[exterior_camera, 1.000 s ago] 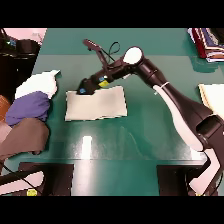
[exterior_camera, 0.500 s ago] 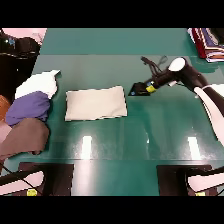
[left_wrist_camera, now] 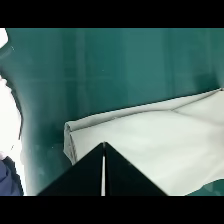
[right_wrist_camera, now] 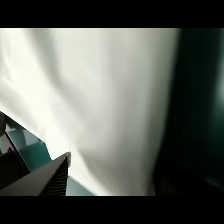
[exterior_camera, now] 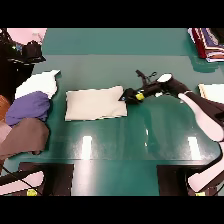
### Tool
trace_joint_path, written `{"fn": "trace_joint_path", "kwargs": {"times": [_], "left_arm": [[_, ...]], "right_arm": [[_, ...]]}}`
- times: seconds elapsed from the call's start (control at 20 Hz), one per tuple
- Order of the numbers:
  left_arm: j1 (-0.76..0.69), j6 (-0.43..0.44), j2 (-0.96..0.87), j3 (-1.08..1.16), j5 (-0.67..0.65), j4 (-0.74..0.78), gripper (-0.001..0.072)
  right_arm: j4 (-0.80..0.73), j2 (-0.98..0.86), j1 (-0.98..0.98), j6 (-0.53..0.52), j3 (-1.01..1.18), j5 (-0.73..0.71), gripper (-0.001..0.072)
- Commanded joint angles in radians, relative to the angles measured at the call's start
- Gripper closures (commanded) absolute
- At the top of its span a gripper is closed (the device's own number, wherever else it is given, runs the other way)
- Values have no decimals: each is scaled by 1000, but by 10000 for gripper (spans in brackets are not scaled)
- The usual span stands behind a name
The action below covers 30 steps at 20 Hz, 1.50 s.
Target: Fold the shirts.
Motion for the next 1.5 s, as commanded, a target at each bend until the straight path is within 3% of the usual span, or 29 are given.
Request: {"fn": "trace_joint_path", "kwargs": {"times": [0.0,0.1,0.15,0.2,0.45,0.8,1.1,1.45], "left_arm": [[1,0,1,-15,3,-28,678],[-4,0,1,-15,-1,-43,678],[-18,1,1,-15,-7,-36,678],[-35,6,1,-15,-12,-32,679],[-192,26,1,-15,0,-31,678],[-380,26,1,-15,112,-32,678],[-482,17,1,-15,229,-32,679],[-505,-4,1,-15,283,-35,678]], "right_arm": [[58,-111,93,-8,134,-7,255],[56,-153,116,-10,206,8,576],[48,-159,118,-15,231,15,674],[24,-155,113,-19,251,19,696],[-147,4,-61,-12,271,100,696],[-364,293,-619,29,272,171,696],[-359,327,-1072,29,272,117,696],[-327,265,-1159,21,347,101,696]]}}
